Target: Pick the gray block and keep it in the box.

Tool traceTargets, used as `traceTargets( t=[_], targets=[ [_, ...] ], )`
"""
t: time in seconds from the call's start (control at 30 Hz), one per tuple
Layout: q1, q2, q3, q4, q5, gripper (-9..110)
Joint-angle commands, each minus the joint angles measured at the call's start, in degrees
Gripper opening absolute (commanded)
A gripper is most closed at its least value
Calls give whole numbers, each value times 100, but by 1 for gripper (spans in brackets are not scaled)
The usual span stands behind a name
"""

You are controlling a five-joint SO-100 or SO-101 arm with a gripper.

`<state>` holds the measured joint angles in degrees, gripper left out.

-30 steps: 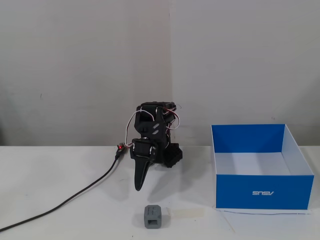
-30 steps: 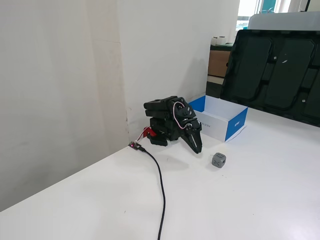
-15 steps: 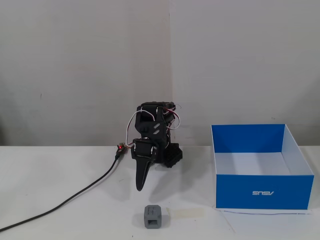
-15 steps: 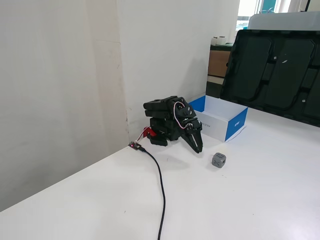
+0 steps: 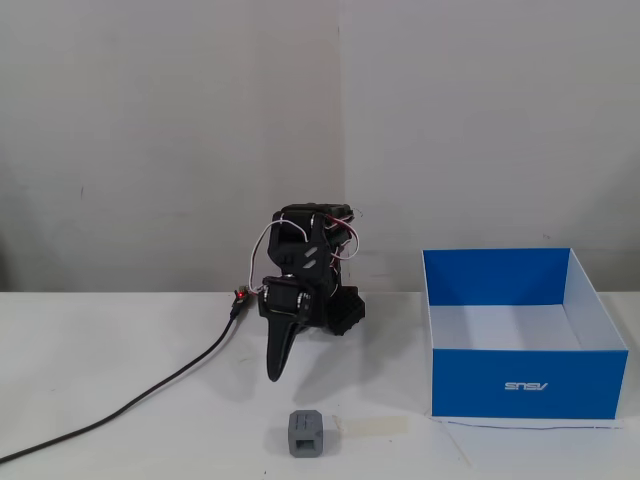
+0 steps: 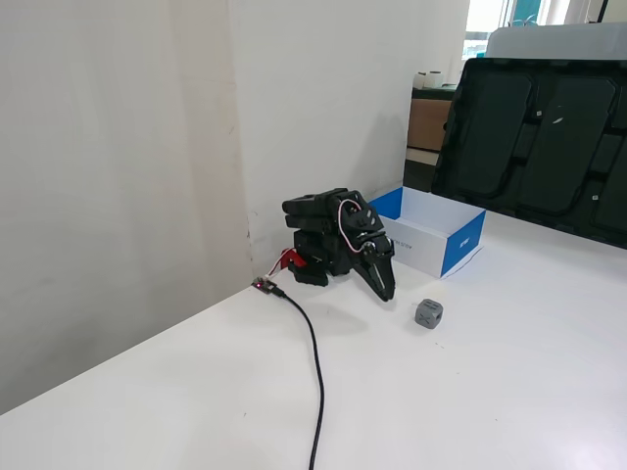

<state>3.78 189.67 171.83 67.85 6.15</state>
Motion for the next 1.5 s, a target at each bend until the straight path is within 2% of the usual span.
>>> traceTargets(
  t=[0.0,0.8,1.27,1.33,1.4,1.47],
  targets=[
    [-158,413,-694,18,62,0],
    [-861,-3533,-3322,97,501,0],
    [-958,-6521,-4755,35,519,0],
    [-949,-6715,-4852,0,519,2],
    [-993,-6873,-4887,-9,527,16],
    [-1037,-7014,-4896,-79,527,21]
  ],
)
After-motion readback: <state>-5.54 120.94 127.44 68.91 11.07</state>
